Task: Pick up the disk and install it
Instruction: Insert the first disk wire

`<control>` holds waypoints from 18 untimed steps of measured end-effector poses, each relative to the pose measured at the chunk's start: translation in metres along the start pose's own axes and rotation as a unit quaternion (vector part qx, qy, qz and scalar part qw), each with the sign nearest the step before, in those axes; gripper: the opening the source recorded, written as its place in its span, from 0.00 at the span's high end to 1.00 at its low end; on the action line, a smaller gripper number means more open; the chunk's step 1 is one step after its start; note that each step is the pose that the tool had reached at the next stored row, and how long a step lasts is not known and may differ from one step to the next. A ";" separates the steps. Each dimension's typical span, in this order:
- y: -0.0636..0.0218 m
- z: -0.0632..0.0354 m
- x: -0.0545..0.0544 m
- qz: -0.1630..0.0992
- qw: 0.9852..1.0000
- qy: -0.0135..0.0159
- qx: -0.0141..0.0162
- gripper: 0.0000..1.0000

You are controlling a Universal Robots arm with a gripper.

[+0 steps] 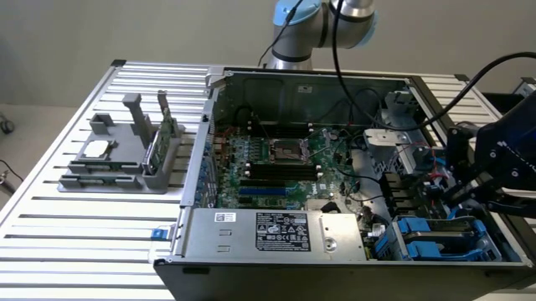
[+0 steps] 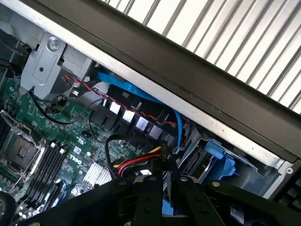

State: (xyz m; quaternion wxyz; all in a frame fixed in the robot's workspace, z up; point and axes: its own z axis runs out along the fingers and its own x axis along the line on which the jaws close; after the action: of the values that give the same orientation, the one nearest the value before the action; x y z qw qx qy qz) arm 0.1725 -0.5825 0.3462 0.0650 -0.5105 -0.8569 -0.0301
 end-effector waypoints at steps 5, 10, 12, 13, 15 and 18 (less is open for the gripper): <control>0.0000 0.0000 0.000 0.037 0.999 0.001 -0.004 0.84; 0.0000 0.0000 0.000 0.074 0.997 0.002 -0.008 0.84; -0.0001 0.0000 0.000 0.087 0.996 0.003 -0.009 0.84; -0.0001 0.0000 0.000 0.093 0.996 0.004 -0.008 0.84; -0.0001 0.0000 0.000 0.103 0.995 0.006 -0.006 0.84; -0.0001 0.0000 0.000 0.115 0.993 0.009 0.000 0.84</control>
State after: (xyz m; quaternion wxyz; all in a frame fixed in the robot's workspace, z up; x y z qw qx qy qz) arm 0.1724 -0.5826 0.3462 0.0763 -0.6056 -0.7916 -0.0268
